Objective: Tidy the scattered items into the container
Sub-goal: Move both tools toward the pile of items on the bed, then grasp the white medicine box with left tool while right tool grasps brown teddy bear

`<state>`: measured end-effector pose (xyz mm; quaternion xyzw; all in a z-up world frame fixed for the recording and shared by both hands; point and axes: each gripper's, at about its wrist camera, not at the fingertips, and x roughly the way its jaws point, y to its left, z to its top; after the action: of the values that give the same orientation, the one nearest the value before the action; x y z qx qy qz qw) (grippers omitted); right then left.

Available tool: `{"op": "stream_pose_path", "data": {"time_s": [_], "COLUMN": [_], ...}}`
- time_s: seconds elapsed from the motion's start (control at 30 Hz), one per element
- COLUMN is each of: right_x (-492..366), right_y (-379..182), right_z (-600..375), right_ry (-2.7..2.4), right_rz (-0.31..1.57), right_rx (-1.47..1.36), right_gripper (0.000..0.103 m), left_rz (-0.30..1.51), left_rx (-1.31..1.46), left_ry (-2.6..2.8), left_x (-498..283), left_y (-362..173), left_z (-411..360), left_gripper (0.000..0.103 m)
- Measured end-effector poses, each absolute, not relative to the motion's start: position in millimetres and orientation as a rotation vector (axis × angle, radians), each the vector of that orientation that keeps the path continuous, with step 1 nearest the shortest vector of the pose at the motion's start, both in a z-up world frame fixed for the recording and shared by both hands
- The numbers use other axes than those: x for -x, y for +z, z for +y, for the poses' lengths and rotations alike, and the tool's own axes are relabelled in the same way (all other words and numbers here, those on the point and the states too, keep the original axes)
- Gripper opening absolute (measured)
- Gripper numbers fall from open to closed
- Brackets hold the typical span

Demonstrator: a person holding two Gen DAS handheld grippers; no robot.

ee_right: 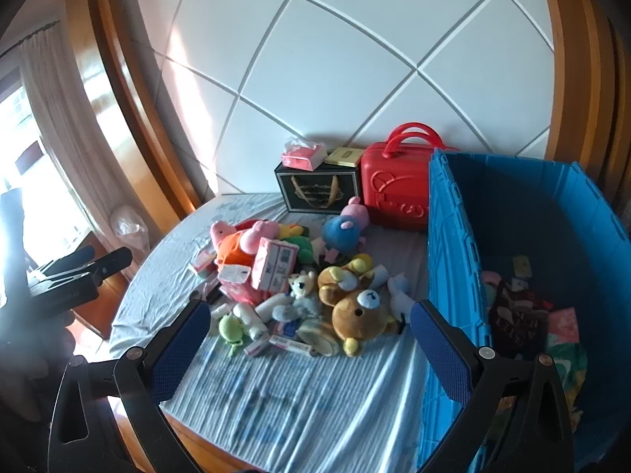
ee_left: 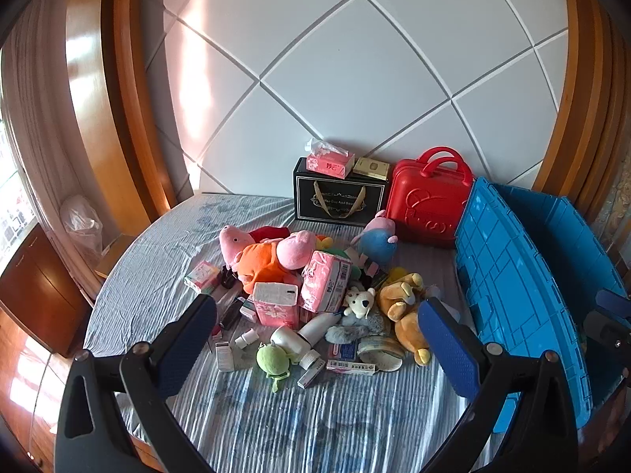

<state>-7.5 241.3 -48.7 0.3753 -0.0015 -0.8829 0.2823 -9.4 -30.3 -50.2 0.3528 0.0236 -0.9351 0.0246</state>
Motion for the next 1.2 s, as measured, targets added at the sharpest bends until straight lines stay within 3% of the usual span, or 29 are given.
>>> {"op": "stream_pose_path", "data": {"time_s": [0.27, 1.07, 1.2], "right_x": [15, 82, 86], "right_y": [-89, -234, -248], "right_z": [200, 135, 124], "right_ry": [-2.357, -2.327, -2.318], "right_rz": [0.042, 0.133, 0.160], "right_rx": [-1.054, -1.399, -1.434], "right_gripper": [0.103, 0.103, 0.103], "left_rz": [0.042, 0.042, 0.043], "left_rx": [-1.200, -1.640, -1.697], "left_ry": [-2.831, -2.481, -2.438], "left_x": [40, 117, 129], "left_y": [-111, -375, -403], "left_z": [-92, -227, -224], "left_gripper": [0.103, 0.103, 0.090]}}
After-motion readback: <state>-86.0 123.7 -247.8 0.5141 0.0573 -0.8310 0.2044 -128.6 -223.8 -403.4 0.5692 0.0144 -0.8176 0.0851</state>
